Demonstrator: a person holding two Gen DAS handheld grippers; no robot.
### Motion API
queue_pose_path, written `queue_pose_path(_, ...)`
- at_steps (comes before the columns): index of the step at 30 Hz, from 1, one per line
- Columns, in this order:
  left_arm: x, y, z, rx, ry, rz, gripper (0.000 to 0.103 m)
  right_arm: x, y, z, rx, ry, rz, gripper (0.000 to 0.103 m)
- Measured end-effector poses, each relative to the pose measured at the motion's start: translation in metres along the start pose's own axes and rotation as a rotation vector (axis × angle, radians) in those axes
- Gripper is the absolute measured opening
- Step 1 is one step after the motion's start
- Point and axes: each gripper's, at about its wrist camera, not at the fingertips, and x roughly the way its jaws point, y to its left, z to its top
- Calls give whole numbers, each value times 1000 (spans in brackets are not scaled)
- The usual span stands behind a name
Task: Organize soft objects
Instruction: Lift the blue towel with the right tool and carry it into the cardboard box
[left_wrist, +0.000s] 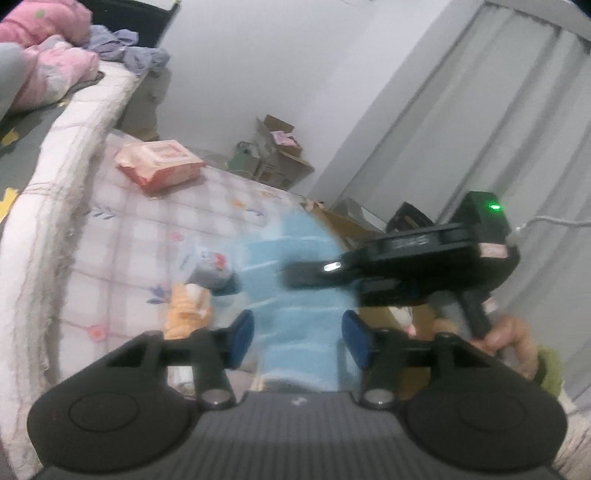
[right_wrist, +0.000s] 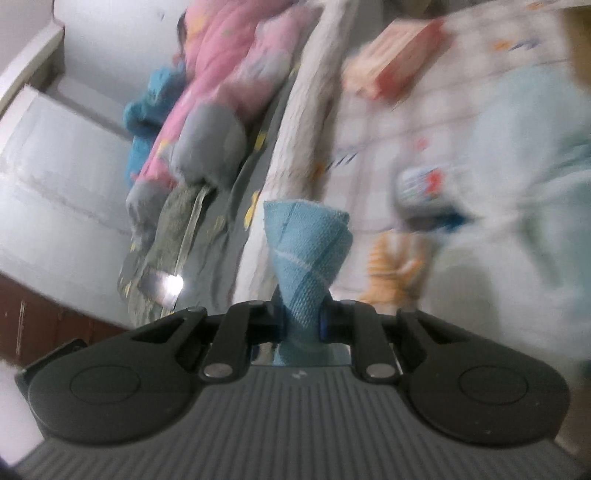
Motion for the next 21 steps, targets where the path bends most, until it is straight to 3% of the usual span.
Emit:
queue_pose_path(7, 24, -10, -7, 23, 53, 29, 58, -124, -59, 3, 69, -216, -93, 14)
queue_pose_path(12, 32, -8, -10, 11, 68, 49, 61, -196, -107, 9, 85, -304, -238, 14)
queue_pose_path(16, 34, -9, -12, 0, 79, 69, 61, -224, -149, 19, 57, -287, -431, 14)
queue_pose_path(19, 38, -10, -12, 1, 87, 79, 61, -226, -181, 28, 27, -232, -600, 14)
queue_pose_path(21, 40, -11, -12, 4, 89, 85, 61, -222, -199, 34, 18, -195, -664, 14)
